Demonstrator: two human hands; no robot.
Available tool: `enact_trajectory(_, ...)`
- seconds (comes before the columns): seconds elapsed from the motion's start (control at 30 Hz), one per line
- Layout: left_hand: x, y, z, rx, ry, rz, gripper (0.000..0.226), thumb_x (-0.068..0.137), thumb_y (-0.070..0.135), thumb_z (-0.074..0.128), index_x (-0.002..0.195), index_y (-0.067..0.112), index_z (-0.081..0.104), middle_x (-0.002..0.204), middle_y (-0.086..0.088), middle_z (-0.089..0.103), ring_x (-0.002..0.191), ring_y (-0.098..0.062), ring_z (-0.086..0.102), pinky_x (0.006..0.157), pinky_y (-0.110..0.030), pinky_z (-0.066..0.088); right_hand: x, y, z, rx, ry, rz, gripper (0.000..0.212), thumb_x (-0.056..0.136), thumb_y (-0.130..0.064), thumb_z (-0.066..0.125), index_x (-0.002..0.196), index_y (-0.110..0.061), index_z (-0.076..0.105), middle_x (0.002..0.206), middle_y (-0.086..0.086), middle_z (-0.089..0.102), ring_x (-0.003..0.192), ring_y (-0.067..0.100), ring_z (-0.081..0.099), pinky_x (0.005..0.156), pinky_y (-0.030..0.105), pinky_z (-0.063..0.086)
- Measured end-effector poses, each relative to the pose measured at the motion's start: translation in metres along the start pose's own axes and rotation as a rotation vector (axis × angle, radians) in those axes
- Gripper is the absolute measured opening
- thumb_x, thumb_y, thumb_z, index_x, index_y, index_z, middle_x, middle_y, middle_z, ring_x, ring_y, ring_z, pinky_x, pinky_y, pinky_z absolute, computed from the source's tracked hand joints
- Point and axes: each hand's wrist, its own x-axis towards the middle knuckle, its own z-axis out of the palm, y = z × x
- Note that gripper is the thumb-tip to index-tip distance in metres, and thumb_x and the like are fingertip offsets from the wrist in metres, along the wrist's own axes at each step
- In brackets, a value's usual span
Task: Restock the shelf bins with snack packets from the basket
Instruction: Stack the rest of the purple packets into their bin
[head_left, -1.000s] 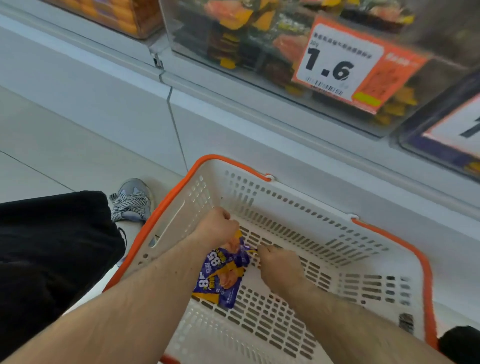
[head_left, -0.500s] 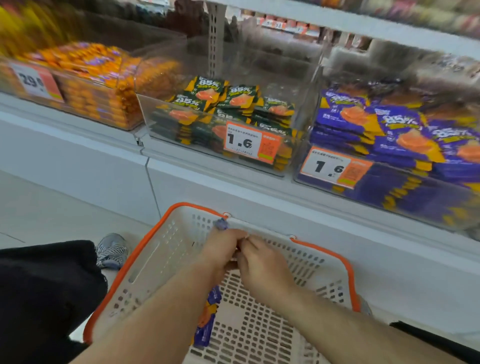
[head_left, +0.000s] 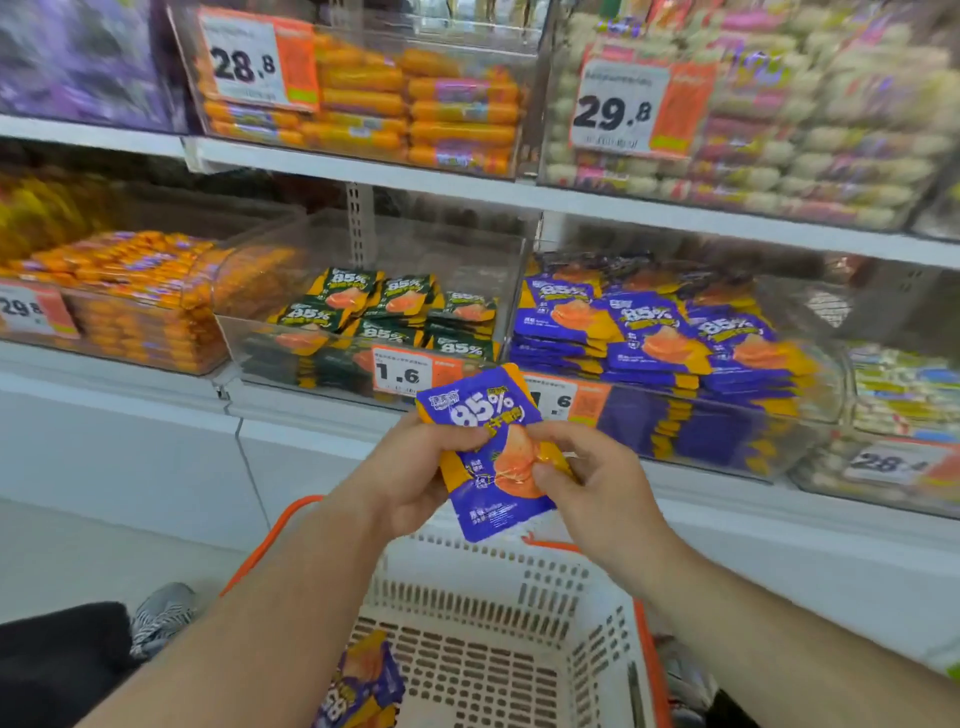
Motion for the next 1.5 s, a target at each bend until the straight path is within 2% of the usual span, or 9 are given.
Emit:
enact_trajectory(0.13,0.016,0.026,0.041,0.099,-0.012,0.037,0.019,0.089,0.004,0.061,0.106,0.009,0.067,0.097,-0.012,0.075,0.082,-0.028,0.072,0.080,-0.042,0.057,0.013,-0.026,-0.025,0.271,0.077,0.158,0.044,0.088,0.015,0.054,0.098,-0.026,0.067,0.111,0.002,0.071,0.102,0.021,0.067,0.091,0.037,0.053)
enact_trajectory(0.27,0.042,0.045,0.070,0.318,0.172,0.302,0.019,0.090,0.016,0.065,0.108,0.017,0.060,0.092,0.002,0.070,0.078,-0.012,0.068,0.069,-0.029,0.053,0.038,-0.048,-0.068,0.184,0.264,0.097,0.040,0.092,0.008,0.054,0.112,-0.024,0.066,0.116,-0.006,0.065,0.099,0.011,0.066,0.084,0.028,0.053)
enact_trajectory(0.4,0.071,0.046,0.069,1.088,0.291,0.640,0.061,0.080,0.028,0.070,0.135,0.022,0.046,0.139,0.000,0.043,0.131,-0.018,0.041,0.106,-0.040,0.039,0.074,-0.052,-0.113,0.025,0.484,0.050,0.042,0.090,0.007,0.054,0.126,-0.014,0.062,0.117,0.003,0.064,0.086,0.014,0.062,0.069,0.021,0.052)
enact_trajectory(0.53,0.087,0.039,0.064,1.368,0.270,0.491,0.093,0.080,0.039,0.069,0.153,0.019,0.013,0.162,0.002,0.006,0.147,-0.023,0.017,0.116,-0.047,0.024,0.112,-0.041,-0.135,-0.050,0.564,0.125,0.038,0.090,-0.002,0.058,0.125,-0.016,0.062,0.121,0.006,0.064,0.095,0.022,0.066,0.071,0.030,0.056)
enact_trajectory(0.73,0.088,0.027,0.058,1.266,0.224,0.433,0.088,0.086,0.036,0.062,0.153,0.024,0.006,0.159,0.002,0.020,0.138,-0.024,0.037,0.114,-0.050,0.022,0.132,-0.037,-0.126,-0.389,0.519,0.170,0.040,0.093,-0.009,0.056,0.131,-0.018,0.059,0.130,0.007,0.058,0.096,0.020,0.059,0.065,0.027,0.052)
enact_trajectory(0.9,0.087,0.029,0.057,1.261,0.220,0.432,0.089,0.086,0.037,0.063,0.154,0.025,0.006,0.159,0.005,0.021,0.138,-0.020,0.037,0.115,-0.050,0.022,0.131,-0.042,-0.117,-0.881,0.414,0.173,0.041,0.094,-0.029,0.055,0.136,-0.026,0.055,0.134,0.007,0.058,0.123,0.031,0.046,0.101,0.042,0.042)
enact_trajectory(1.17,0.096,0.025,0.053,1.219,0.226,0.484,0.086,0.082,0.037,0.066,0.151,0.027,0.015,0.152,0.007,0.034,0.132,-0.018,0.044,0.111,-0.052,0.026,0.127,-0.040,-0.114,-1.075,0.386,0.167,0.037,0.095,-0.034,0.050,0.131,-0.029,0.058,0.134,0.008,0.056,0.128,0.034,0.038,0.102,0.044,0.035)
enact_trajectory(1.3,0.098,0.026,0.046,1.161,0.196,0.536,0.076,0.079,0.035,0.068,0.144,0.028,0.029,0.145,0.007,0.044,0.127,-0.017,0.049,0.110,-0.053,0.032,0.121,-0.034,-0.110,-1.186,0.464,-0.196,0.032,0.092,-0.024,0.053,0.119,-0.017,0.068,0.130,0.008,0.058,0.118,0.034,0.044,0.096,0.043,0.036)
enact_trajectory(1.5,0.065,0.010,0.024,1.188,0.361,1.068,0.038,0.077,0.020,0.061,0.114,0.015,0.060,0.115,-0.001,0.059,0.106,-0.018,0.053,0.086,-0.034,0.036,0.094,-0.028,-0.045,-0.875,0.378,-0.896,0.015,0.081,-0.010,0.055,0.081,-0.005,0.069,0.089,0.009,0.065,0.083,0.031,0.056,0.075,0.038,0.042)
